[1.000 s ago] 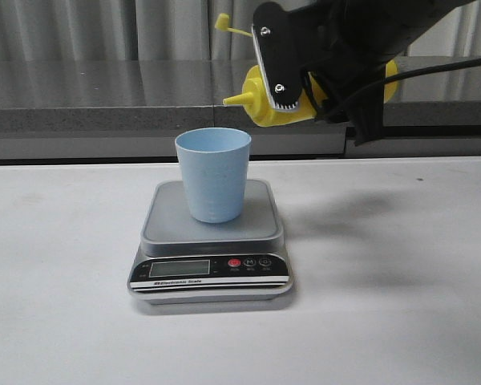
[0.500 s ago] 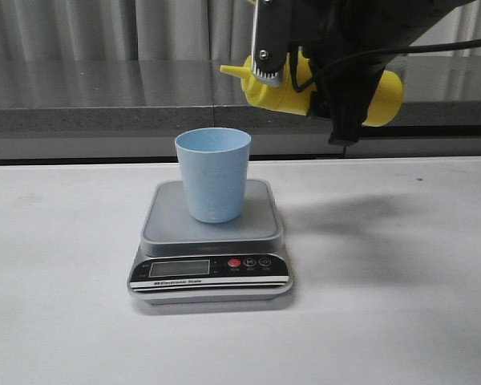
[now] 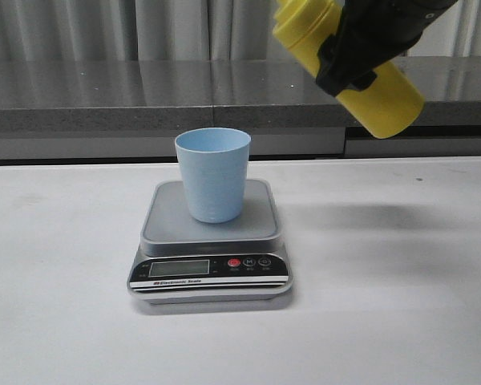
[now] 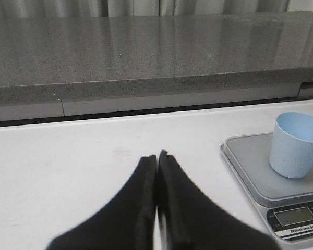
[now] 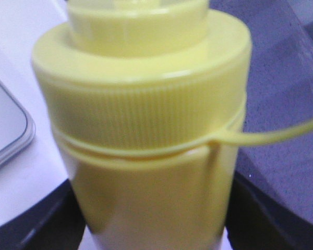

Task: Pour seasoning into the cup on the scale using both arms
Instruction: 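Tilt the bottle upright and move it back beside the scale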

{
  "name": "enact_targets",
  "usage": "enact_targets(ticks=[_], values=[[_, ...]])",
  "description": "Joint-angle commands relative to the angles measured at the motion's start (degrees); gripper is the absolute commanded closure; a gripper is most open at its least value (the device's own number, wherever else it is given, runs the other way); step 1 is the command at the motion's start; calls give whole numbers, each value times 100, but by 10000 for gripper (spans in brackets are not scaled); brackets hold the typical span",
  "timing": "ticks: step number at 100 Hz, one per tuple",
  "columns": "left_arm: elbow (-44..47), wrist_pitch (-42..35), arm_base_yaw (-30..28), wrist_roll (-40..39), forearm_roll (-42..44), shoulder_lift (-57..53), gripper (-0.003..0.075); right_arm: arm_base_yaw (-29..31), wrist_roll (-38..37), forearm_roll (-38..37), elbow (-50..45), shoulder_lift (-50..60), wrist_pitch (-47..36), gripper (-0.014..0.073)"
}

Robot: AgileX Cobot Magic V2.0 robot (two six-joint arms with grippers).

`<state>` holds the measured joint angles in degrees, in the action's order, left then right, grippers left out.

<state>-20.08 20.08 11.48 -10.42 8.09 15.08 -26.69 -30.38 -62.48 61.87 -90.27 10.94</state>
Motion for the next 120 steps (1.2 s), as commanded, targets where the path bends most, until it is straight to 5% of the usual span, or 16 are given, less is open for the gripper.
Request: enact_targets(ticks=[1,25,57,92,120], values=[[-155,-440,-14,-38,22,55,740,221,-42,614,127,405,-452,345],[-155,-440,-14,-38,22,55,740,646,655,2393,-145,624,-1094,345],[-155,-440,-14,-38,22,55,740,1029,2274,4615,-1320,663,-3328,345],[-155,-440,-14,-38,22,55,740,1077,2726,5553,-2533,629,-5502,345],[-155,-440,-14,-38,22,55,740,1077,2726,5466,-2842,101,-6456,345]])
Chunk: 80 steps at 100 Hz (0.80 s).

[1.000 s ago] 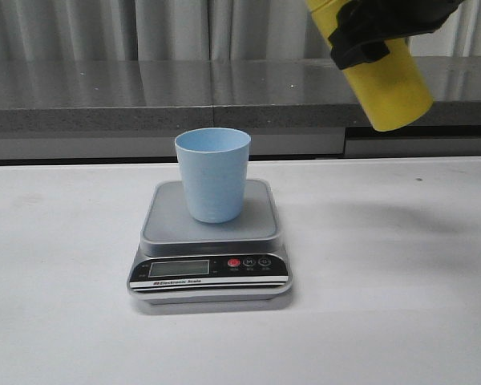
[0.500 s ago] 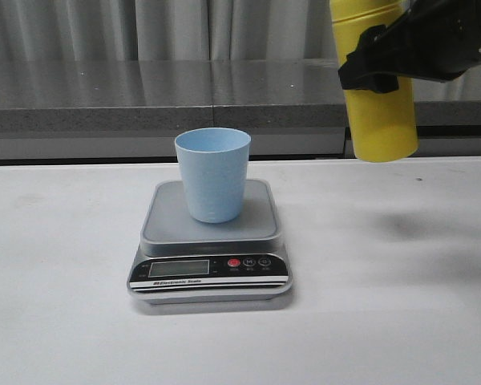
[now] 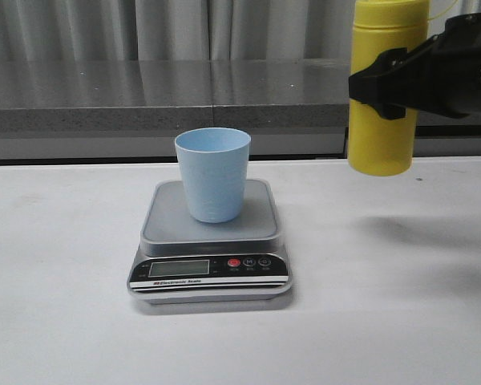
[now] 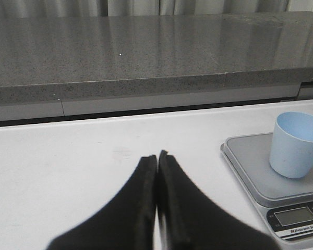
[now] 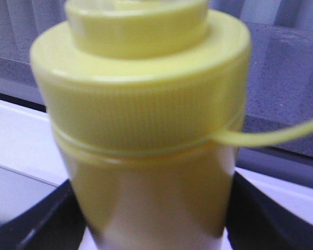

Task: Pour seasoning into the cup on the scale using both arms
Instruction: 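Tilt the bottle upright and move it back beside the scale, then lower the bottle onto the table with the right gripper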

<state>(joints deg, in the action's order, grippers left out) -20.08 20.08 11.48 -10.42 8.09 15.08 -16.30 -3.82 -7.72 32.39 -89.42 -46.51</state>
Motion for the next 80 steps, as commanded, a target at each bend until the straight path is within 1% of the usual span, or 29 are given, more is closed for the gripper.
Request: enact_targets(ticks=[1,40,55,80], values=[[-155,-440,-14,-38,22,55,740,39,70,-16,106,-21,-731,345],[-155,-440,-14,-38,22,55,740,39,47,-402,106,-876,-1802,345],[-155,-440,-14,-38,22,55,740,39,40,-415,106,-1190,-1914,345],[-155,-440,-14,-38,22,55,740,39,-265,-501,106,-1556,-2113,345]])
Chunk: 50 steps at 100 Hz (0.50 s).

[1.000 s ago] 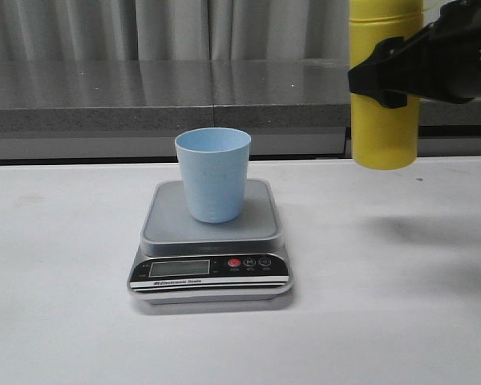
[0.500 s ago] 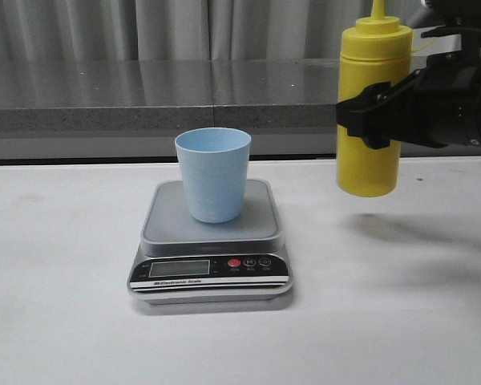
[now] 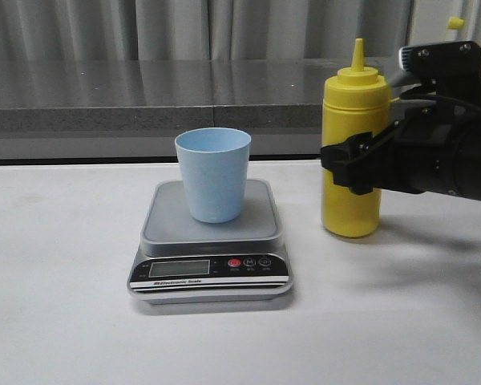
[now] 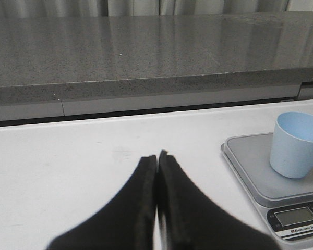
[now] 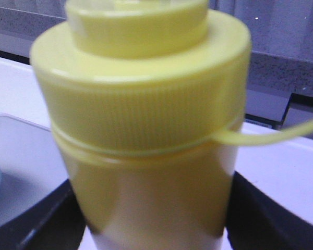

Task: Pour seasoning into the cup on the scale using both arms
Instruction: 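Lower the bottle onto the table with the right gripper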

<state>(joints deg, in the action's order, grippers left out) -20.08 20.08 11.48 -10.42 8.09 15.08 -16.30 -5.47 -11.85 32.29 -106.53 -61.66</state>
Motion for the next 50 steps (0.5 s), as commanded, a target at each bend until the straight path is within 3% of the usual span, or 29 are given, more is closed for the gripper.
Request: enact_targets(ticks=[1,34,50], values=[[-155,-440,-14,-38,22,55,740,39,-115,-93,116,144,-598,345],[-155,-440,-14,-38,22,55,740,39,-131,-131,116,57,-637,341],[-155,-440,-14,-38,22,55,740,39,-131,-132,104,57,-654,215]])
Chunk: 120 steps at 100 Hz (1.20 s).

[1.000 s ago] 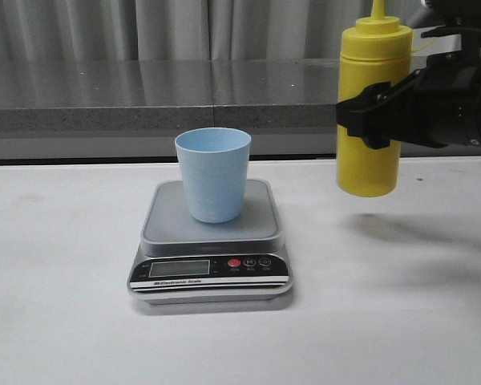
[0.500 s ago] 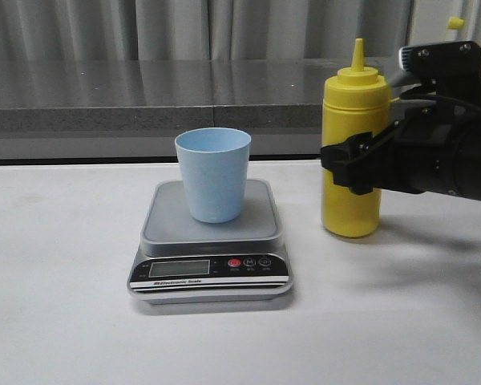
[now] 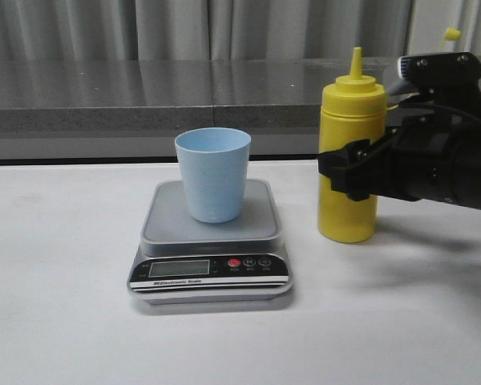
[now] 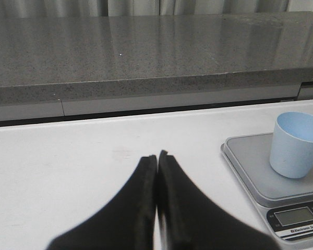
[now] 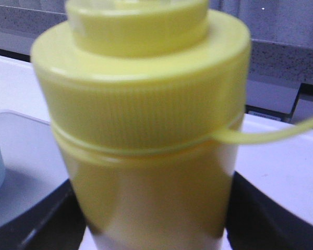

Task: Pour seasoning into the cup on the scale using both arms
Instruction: 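Lower the bottle onto the table with the right gripper, then open the right gripper and withdraw it from the bottle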

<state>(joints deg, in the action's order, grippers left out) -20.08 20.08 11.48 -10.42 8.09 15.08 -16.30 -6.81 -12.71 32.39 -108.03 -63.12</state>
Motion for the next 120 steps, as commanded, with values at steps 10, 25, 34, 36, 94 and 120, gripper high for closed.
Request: enact_targets(ticks=[10,25,34,36,94,120], values=[[-155,-440,-14,-38,22,55,740,39,2,-46,95,206,-593,62],[-155,-440,-14,-38,22,55,740,39,2,-46,95,206,-685,-69],[-155,-440,-14,-38,22,55,740,39,2,-46,95,206,-685,-57],[-155,-440,-14,-38,22,55,740,39,2,-46,95,206,-685,-57],[-155,-440,-14,-38,22,55,740,39,2,266,-503,218,-1094,-57],[-155,-440,-14,-38,22,55,740,39,2,362,-918,513,-1163,-57]])
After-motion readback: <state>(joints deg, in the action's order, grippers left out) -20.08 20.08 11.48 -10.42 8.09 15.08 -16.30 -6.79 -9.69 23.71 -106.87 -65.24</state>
